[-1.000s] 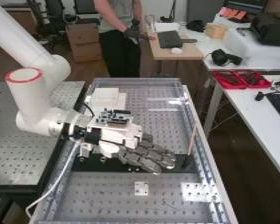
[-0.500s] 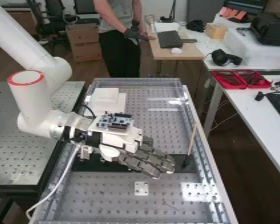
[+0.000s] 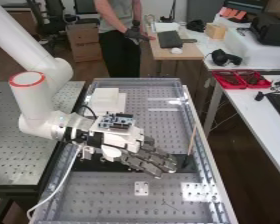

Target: Grab the pcb board and place it in the clear container

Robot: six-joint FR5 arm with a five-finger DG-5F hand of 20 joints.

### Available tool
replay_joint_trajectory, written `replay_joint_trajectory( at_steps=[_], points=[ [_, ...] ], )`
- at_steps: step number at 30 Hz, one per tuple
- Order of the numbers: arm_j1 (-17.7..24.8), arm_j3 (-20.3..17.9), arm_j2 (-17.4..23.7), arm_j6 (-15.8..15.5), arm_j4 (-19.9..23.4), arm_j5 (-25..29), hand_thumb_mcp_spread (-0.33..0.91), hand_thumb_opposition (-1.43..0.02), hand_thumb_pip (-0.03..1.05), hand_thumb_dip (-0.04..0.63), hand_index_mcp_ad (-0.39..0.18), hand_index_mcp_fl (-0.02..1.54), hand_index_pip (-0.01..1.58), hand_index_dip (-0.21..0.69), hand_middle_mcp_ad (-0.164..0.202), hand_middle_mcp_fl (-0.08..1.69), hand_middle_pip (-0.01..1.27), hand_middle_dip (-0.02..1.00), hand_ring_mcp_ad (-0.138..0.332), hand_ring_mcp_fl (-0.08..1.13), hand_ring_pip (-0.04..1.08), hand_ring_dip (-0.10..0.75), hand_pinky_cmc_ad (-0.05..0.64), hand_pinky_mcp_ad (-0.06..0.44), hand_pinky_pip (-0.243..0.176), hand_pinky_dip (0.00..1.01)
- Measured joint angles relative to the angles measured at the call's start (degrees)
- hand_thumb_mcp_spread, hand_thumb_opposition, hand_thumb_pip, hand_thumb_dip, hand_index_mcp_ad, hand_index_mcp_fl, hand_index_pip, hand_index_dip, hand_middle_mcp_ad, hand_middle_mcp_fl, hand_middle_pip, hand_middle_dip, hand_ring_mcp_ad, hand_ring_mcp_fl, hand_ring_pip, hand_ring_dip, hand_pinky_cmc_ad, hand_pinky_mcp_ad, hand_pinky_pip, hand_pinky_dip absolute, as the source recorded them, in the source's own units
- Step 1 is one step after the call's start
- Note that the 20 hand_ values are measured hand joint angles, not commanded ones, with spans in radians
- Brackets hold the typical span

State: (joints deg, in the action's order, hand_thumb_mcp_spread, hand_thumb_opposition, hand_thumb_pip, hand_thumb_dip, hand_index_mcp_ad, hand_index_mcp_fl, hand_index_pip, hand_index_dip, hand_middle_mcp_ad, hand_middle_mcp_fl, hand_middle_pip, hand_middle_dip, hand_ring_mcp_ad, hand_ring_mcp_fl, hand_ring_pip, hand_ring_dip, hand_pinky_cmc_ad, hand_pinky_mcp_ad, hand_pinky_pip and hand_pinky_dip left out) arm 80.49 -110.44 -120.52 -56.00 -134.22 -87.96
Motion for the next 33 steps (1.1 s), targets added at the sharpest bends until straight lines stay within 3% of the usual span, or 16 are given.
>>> replay_joint_trajectory(
  at_steps=[33],
  points=[
    [-0.6,0.24,-0.44,0.5,-0.24,-0.16,0.46,-0.85,0.75,0.269,-0.134,0.14,1.55,0.094,0.061,0.12,0.13,0.16,0.194,0.01,0.07,-0.003,0.309,0.14,-0.11,0.32]
  ],
)
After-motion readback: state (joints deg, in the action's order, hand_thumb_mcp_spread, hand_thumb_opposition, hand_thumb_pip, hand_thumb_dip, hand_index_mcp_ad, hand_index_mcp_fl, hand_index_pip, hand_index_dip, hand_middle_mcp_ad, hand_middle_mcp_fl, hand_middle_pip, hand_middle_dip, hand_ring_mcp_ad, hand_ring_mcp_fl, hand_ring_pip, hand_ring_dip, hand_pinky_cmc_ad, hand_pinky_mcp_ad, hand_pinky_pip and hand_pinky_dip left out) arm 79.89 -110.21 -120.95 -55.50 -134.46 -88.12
